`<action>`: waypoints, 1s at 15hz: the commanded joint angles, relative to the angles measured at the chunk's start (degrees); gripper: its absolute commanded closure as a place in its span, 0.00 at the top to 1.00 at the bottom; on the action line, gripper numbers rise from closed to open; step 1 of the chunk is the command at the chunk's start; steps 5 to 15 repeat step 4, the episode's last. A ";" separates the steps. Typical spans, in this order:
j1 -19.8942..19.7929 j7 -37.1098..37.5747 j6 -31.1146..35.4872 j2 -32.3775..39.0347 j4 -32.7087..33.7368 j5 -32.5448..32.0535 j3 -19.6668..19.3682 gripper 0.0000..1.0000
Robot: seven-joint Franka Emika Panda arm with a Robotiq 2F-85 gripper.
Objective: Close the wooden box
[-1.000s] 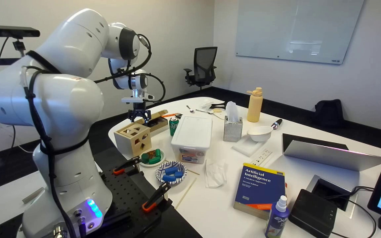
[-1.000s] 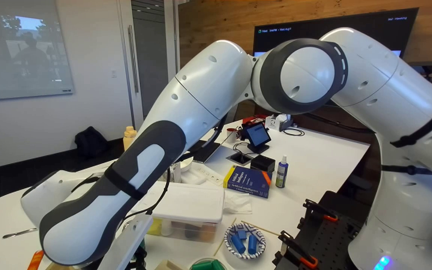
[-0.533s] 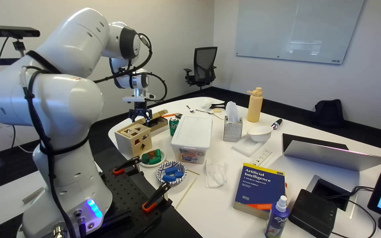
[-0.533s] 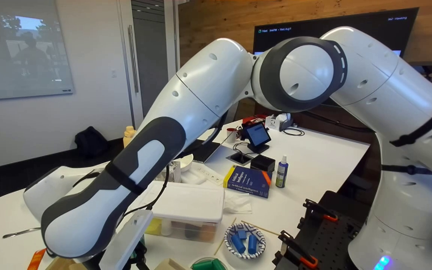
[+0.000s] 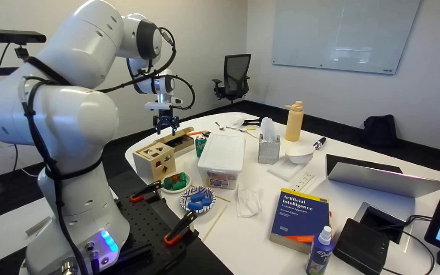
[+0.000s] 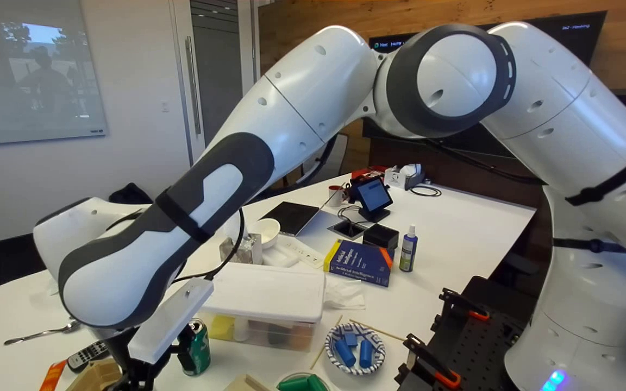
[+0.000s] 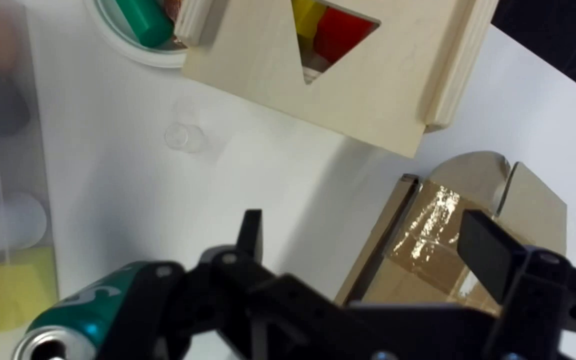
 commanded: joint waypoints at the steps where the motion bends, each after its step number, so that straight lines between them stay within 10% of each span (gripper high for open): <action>1: 0.17 1.31 2.98 -5.90 -6.17 -0.52 -0.70 1.00; 15: 0.83 1.71 3.26 -7.54 -7.69 -1.32 -0.76 1.00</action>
